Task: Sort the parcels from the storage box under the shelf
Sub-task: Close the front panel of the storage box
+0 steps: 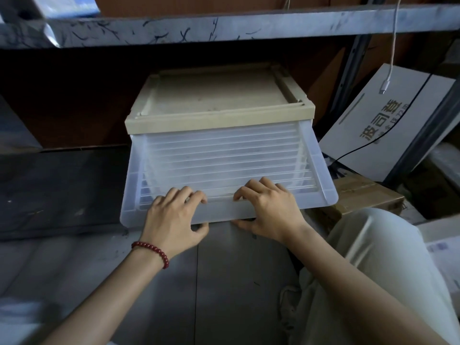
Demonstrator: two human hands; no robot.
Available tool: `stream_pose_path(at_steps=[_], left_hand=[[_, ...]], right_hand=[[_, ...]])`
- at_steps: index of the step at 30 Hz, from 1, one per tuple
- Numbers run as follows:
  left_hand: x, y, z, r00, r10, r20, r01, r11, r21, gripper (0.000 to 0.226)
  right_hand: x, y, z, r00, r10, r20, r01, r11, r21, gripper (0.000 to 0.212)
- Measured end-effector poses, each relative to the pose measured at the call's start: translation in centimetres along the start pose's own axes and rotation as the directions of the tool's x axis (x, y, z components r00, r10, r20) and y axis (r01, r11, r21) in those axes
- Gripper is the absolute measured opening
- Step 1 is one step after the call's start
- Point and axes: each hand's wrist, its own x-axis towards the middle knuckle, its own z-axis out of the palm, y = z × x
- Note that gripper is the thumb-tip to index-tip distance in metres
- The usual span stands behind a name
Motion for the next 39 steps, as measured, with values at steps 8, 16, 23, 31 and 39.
stream_pose_path(at_steps=[8,16,23,31,39], left_hand=[[0.5,-0.2,2.8,0.99,-0.054,0.13,0.052,0.998,0.02,0.043],[1.4,-0.4,5.6,0.983,-0.077,0.169,0.078,0.997,-0.002,0.046],[2.3,-0.7,8.7,0.946,-0.094,0.31,0.081,0.995,0.054,0.065],[4.8,-0.9,11.0,0.923,-0.156,0.352,0.149,0.988,0.049,0.066],[5.9,-1.8,12.9,0.919,-0.185,0.349,0.19,0.982,0.02,0.076]], right_hand=[[0.8,0.5,2.8,0.997,0.015,0.071,-0.012,0.999,-0.044,0.049],[2.1,0.8,5.6,0.991,0.056,0.118,-0.048,0.996,-0.073,0.045],[3.4,2.0,7.5,0.939,0.096,0.331,-0.1,0.995,-0.006,0.075],[5.1,2.7,9.6,0.934,0.119,0.337,-0.118,0.993,-0.024,0.08],[7.0,2.9,11.7,0.934,0.178,0.311,-0.175,0.984,-0.037,0.081]])
